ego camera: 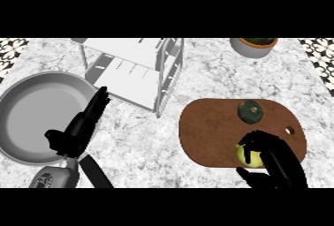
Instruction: Pick the lemon from the cutting board and place it in the tiered basket
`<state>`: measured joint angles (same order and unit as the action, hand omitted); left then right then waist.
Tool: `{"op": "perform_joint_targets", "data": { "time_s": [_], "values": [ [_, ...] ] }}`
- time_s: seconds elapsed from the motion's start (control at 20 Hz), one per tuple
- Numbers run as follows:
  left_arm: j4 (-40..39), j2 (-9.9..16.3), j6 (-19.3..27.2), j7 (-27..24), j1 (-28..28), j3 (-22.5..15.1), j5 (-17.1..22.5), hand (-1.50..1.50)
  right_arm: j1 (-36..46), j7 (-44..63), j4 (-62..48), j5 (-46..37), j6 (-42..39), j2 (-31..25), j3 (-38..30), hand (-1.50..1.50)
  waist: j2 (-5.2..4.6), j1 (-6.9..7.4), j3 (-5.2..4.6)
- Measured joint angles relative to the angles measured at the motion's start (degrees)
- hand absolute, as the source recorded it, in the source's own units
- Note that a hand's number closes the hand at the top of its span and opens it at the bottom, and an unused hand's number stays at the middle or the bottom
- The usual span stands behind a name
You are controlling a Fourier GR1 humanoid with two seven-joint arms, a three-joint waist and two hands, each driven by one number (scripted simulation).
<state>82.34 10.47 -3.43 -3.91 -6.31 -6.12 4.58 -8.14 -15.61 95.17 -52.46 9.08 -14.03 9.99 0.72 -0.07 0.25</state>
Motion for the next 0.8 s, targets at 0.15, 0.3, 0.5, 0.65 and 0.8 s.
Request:
{"op": "perform_joint_targets", "data": {
  "time_s": [0.15,0.3,0.5,0.65,0.8],
  "values": [
    [0.6,0.1,0.3,0.2,0.2,-0.1,-0.6,0.00,-0.5,11.1,-0.6,-3.7,-2.1,1.3,-2.5,1.50,-0.07,-0.19,-0.30],
    [1.0,0.3,0.2,0.3,0.5,0.2,-0.5,0.00,-0.9,23.1,-0.5,-7.7,-4.8,2.9,-5.0,1.50,-0.08,-0.35,-0.67],
    [0.8,0.0,-0.1,0.6,0.3,0.2,-0.6,0.00,1.2,38.7,4.5,-13.1,-10.0,8.1,-3.6,1.50,-0.14,-0.35,-0.35],
    [0.3,-0.2,-0.4,0.1,0.2,0.3,-0.8,0.00,4.2,46.9,9.4,-10.8,-11.4,11.1,-0.7,1.50,-0.17,-0.19,-0.04],
    [0.1,-0.6,0.0,0.8,-0.2,0.4,-1.1,0.00,8.6,53.2,16.1,-8.8,-11.9,12.6,2.4,1.50,-0.15,-0.10,0.05]
  ]
}}
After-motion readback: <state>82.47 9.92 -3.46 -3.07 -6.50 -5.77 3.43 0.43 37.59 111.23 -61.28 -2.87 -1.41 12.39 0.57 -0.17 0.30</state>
